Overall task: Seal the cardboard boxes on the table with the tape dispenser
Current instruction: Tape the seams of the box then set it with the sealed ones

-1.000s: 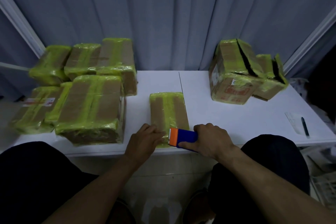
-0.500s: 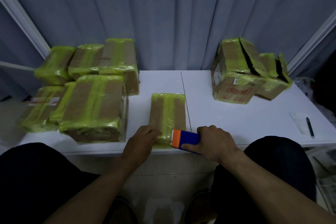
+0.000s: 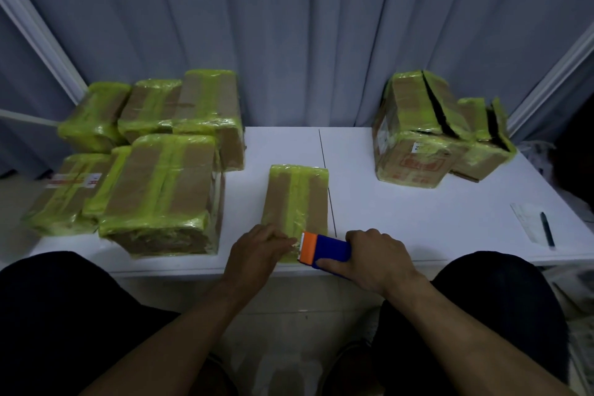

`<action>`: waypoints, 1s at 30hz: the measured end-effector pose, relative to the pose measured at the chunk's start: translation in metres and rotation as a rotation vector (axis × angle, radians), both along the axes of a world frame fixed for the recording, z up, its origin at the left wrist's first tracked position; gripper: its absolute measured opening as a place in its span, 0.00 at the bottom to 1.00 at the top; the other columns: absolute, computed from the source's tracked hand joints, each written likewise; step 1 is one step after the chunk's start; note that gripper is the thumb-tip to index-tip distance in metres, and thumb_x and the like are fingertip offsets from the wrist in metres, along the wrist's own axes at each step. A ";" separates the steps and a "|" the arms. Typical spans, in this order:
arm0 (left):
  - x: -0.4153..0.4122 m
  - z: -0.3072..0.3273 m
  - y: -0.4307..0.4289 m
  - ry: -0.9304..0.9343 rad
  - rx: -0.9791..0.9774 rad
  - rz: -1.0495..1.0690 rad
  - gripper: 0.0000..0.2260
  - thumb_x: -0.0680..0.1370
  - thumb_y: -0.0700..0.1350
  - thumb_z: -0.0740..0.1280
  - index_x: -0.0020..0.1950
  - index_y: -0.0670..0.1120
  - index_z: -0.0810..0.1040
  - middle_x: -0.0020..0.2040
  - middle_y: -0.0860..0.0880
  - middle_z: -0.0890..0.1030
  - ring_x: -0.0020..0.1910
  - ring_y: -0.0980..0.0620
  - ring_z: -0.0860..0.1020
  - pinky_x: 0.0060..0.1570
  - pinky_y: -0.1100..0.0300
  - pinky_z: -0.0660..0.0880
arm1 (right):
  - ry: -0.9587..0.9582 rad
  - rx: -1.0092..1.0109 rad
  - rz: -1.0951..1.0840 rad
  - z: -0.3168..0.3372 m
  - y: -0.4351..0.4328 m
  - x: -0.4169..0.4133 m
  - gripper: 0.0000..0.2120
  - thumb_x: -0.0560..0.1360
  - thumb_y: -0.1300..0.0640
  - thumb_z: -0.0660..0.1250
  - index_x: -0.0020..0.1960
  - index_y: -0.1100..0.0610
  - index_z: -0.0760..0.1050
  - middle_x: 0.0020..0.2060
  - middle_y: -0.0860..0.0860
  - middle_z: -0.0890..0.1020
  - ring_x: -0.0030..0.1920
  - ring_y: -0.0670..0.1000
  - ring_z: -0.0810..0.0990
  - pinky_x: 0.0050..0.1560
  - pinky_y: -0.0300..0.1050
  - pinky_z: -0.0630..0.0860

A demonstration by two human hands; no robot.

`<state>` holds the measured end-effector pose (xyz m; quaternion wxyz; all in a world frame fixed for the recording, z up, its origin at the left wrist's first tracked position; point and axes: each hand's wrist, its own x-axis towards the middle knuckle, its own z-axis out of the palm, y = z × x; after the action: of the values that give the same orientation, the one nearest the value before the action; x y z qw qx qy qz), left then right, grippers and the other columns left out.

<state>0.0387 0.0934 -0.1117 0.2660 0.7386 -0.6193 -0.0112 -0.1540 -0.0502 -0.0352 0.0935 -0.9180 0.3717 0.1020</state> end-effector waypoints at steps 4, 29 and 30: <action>-0.001 0.002 0.003 -0.024 0.006 -0.009 0.19 0.66 0.42 0.81 0.56 0.50 0.85 0.49 0.49 0.83 0.47 0.49 0.81 0.43 0.62 0.77 | -0.078 0.059 -0.034 0.005 0.004 -0.006 0.30 0.68 0.21 0.63 0.49 0.47 0.71 0.41 0.44 0.77 0.40 0.47 0.77 0.34 0.41 0.69; 0.011 -0.008 -0.016 -0.137 0.063 -0.036 0.15 0.72 0.48 0.78 0.58 0.50 0.84 0.55 0.49 0.83 0.54 0.49 0.81 0.49 0.52 0.82 | -0.060 0.094 -0.046 -0.007 -0.011 -0.007 0.33 0.68 0.22 0.65 0.55 0.49 0.75 0.46 0.45 0.81 0.42 0.46 0.78 0.38 0.40 0.72; 0.011 -0.008 -0.016 -0.168 0.064 -0.047 0.17 0.69 0.47 0.80 0.57 0.49 0.85 0.54 0.49 0.84 0.53 0.49 0.81 0.47 0.53 0.82 | -0.063 0.100 -0.050 -0.007 -0.010 -0.008 0.32 0.68 0.22 0.65 0.53 0.48 0.75 0.43 0.44 0.79 0.41 0.46 0.77 0.37 0.40 0.71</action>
<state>0.0496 0.0777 -0.1201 0.1893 0.7301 -0.6561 0.0246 -0.1620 -0.0605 -0.0417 0.1537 -0.9052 0.3860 0.0890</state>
